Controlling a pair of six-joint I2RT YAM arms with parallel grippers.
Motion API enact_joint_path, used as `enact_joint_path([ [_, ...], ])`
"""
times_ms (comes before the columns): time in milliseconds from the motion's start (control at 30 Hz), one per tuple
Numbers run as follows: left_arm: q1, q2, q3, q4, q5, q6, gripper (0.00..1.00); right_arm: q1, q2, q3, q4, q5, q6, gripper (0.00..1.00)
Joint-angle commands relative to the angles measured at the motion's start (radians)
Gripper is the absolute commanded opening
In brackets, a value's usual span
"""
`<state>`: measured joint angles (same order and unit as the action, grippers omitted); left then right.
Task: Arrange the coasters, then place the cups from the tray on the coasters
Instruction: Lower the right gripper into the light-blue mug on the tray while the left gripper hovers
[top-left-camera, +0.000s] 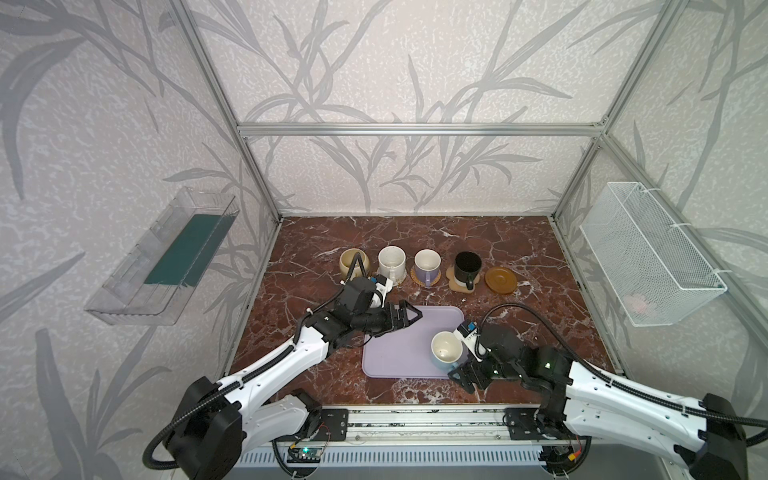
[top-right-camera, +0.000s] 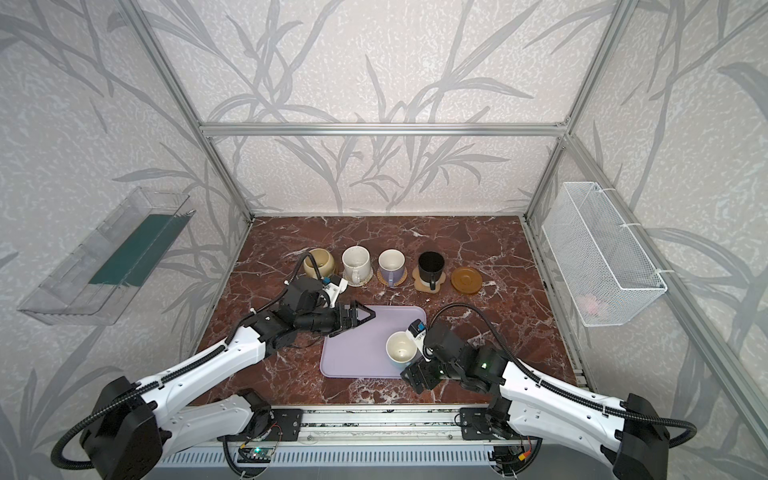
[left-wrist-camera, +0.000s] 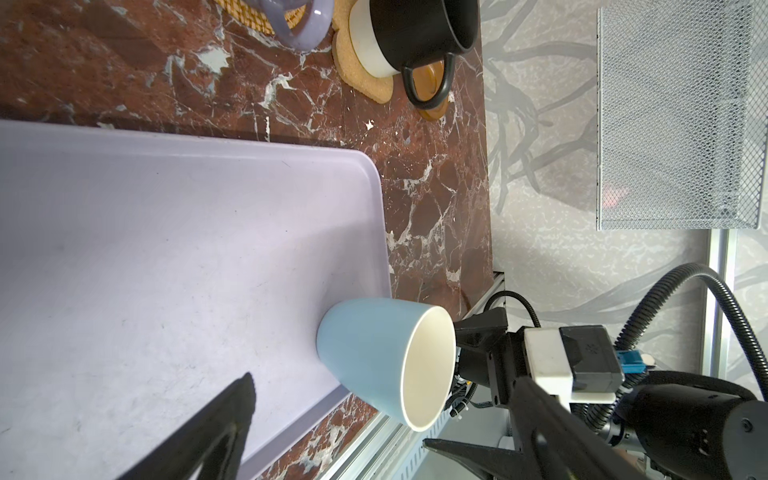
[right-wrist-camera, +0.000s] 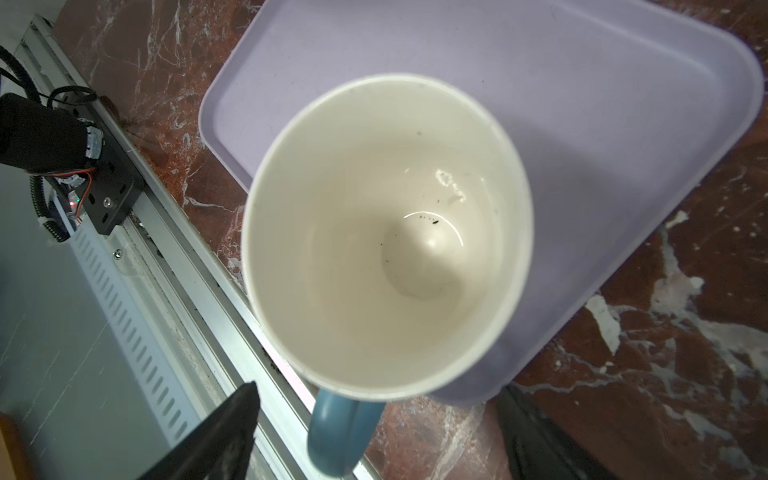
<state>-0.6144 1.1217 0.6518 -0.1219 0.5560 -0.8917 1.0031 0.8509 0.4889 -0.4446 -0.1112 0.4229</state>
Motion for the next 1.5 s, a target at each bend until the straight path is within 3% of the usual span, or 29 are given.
enact_joint_path([
  [0,-0.009,-0.013,-0.037,0.079,-0.016,-0.051,0.98,0.05,0.01,-0.008,0.042,0.098,0.031,0.82],
  [133,-0.014,-0.017,-0.056,0.083,-0.023,-0.059,0.98,0.113,0.052,0.013,0.015,0.223,0.045,0.77],
  [300,-0.015,-0.025,-0.067,0.062,-0.045,-0.056,0.98,0.152,0.096,0.015,0.039,0.267,0.066,0.68],
  [433,-0.015,-0.021,-0.076,0.076,-0.047,-0.067,0.98,0.182,0.129,0.037,0.023,0.333,0.115,0.53],
  [667,-0.015,-0.028,-0.08,0.079,-0.057,-0.075,0.98,0.235,0.172,0.056,0.019,0.431,0.19,0.45],
  [1467,-0.016,-0.063,-0.083,0.08,-0.102,-0.122,0.98,0.256,0.187,0.064,0.076,0.442,0.208,0.05],
])
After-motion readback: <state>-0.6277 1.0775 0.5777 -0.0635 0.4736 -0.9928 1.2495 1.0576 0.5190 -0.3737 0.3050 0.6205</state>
